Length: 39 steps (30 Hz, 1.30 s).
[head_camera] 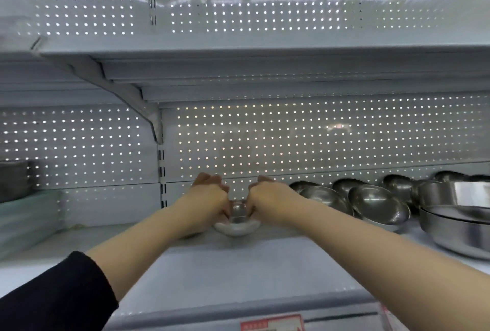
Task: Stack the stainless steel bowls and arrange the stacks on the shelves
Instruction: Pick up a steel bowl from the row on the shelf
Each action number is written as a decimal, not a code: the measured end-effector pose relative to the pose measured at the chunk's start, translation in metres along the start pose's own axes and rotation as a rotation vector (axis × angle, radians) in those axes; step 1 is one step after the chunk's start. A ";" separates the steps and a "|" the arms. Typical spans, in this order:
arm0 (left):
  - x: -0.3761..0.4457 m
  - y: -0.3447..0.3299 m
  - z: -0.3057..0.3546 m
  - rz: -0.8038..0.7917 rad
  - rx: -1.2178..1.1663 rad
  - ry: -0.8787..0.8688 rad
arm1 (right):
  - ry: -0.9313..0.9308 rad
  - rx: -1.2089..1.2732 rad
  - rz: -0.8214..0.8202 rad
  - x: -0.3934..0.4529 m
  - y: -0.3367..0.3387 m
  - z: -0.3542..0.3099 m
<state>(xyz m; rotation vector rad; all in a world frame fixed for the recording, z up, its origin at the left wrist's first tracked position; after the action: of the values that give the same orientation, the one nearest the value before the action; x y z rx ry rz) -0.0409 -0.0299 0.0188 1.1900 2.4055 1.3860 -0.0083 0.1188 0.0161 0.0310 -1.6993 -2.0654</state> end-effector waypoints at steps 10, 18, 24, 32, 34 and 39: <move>-0.097 0.002 -0.041 -0.030 -0.066 0.024 | 0.174 -0.026 0.106 -0.002 0.017 -0.085; -0.129 -0.014 -0.052 -0.102 -0.038 0.036 | 0.218 -0.043 0.116 0.006 0.006 -0.122; -0.129 -0.016 -0.057 -0.117 -0.081 0.021 | 0.211 0.052 0.087 0.008 0.003 -0.124; -0.092 0.016 -0.032 0.038 -0.264 0.021 | 0.108 0.176 0.090 -0.014 0.019 -0.086; -0.074 0.027 -0.018 0.060 -0.249 0.016 | 0.074 0.165 0.097 -0.022 0.023 -0.063; -0.023 0.050 0.019 0.108 -0.237 0.013 | -0.047 0.162 0.102 -0.039 0.028 0.004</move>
<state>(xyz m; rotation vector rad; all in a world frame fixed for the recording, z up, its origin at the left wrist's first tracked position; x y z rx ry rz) 0.0123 -0.0191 0.0410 1.2666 2.1373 1.6605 0.0346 0.1324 0.0329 -0.0519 -1.8528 -1.8655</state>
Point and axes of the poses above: each hand's wrist, its own x-axis towards the middle knuckle, its own y-axis out of the back of the hand, z = x × y, the point moved 1 cm from there along x, towards the middle knuckle, and after that the axes turned 8 degrees about -z, right-handed, at the moved point
